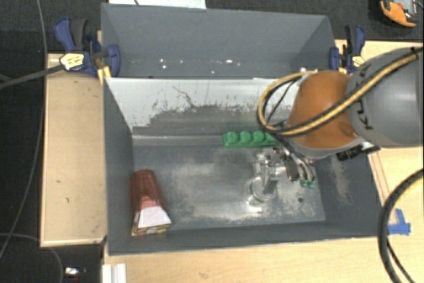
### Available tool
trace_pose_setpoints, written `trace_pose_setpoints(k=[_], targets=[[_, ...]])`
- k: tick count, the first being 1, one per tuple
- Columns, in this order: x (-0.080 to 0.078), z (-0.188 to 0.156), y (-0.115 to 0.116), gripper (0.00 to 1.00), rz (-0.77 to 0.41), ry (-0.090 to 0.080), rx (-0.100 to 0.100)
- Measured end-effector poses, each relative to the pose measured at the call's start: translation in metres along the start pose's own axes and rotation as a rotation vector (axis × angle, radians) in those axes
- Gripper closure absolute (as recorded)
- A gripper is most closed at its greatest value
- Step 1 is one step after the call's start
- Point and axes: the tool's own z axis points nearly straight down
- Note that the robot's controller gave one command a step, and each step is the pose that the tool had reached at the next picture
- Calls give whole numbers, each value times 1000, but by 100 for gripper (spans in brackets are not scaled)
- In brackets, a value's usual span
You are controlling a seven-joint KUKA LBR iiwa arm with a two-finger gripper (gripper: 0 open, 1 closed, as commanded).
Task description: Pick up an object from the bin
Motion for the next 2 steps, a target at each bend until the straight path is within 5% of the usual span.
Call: trace_pose_setpoints(k=[2], targets=[[1, -42, 0, 100, 3, 7, 0]])
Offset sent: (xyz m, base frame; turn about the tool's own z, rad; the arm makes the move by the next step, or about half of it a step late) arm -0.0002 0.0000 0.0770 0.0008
